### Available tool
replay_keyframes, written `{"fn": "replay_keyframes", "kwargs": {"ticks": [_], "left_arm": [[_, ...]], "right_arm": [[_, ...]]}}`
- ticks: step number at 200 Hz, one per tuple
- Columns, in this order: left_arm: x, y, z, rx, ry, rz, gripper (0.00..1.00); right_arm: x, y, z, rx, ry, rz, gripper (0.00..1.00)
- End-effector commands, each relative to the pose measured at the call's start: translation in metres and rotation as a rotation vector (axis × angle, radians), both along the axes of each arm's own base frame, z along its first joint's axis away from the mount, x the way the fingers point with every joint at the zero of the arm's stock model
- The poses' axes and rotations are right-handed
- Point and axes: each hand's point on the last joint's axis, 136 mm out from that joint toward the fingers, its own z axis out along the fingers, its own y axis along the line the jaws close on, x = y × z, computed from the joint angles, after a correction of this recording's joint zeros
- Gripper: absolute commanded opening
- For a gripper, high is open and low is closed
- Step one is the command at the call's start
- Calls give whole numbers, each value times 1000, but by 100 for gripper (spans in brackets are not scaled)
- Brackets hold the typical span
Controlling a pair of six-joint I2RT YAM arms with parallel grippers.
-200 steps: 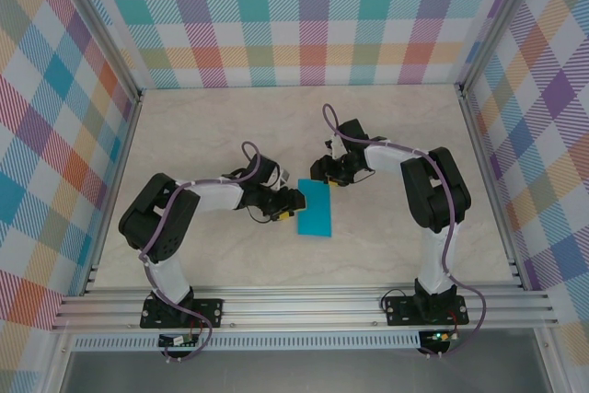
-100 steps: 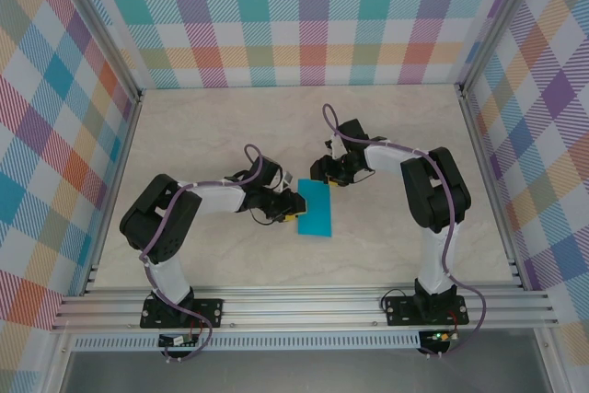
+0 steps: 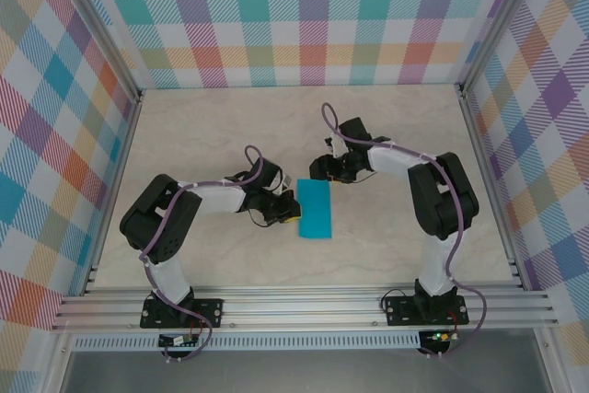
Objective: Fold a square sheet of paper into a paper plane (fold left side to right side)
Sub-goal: Third fold the triangle at the center of the table.
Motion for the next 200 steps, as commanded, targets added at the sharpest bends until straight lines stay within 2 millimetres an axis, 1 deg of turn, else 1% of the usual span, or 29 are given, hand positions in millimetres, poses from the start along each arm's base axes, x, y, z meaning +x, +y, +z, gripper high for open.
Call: {"fn": "replay_keyframes", "kwargs": {"ticks": [1,12,14,28,43,47,52,76,91,104,127,148,167,171,189,200], "left_arm": [[-1,-5,6,7,-8,-21,1],[-2,-7,9,3,-7,-21,0],[-2,-6,9,4,-4,-20,0],[-1,-7,12,0,1,-7,0],[-1,-7,16,-8,7,7,0],[-1,-8,16,-10,10,11,0],[-1,-8,17,-15,16,15,0],[-1,-11,21,-36,37,27,0],[-2,-12,22,-35,47,32,0],[-2,-11,22,-29,52,35,0],[-2,-11,21,-25,64,42,0],[-3,-11,22,-24,75,48,0],[-2,-11,24,-23,77,48,0],[-3,-11,24,-21,79,46,0],[-3,-11,25,-18,79,43,0],[-3,-11,25,-18,80,40,0]], "right_arm": [[-12,-11,30,-15,-134,43,67],[-27,-17,35,-5,-171,56,68],[-30,-18,34,-5,-171,58,68],[-50,-26,46,9,-238,71,68],[-77,-36,49,11,-297,79,70],[-82,-37,53,17,-323,83,71],[-92,-39,53,16,-340,88,72],[-131,-42,58,31,-440,128,72],[-146,-41,60,35,-496,149,68],[-159,-39,58,11,-535,182,66],[-176,-27,51,-54,-595,267,65],[-185,-7,45,-129,-650,363,65],[-187,16,39,-209,-697,451,66],[-187,20,34,-230,-698,472,66],[-184,44,27,-283,-737,541,67],[-183,53,22,-295,-746,568,67]]}}
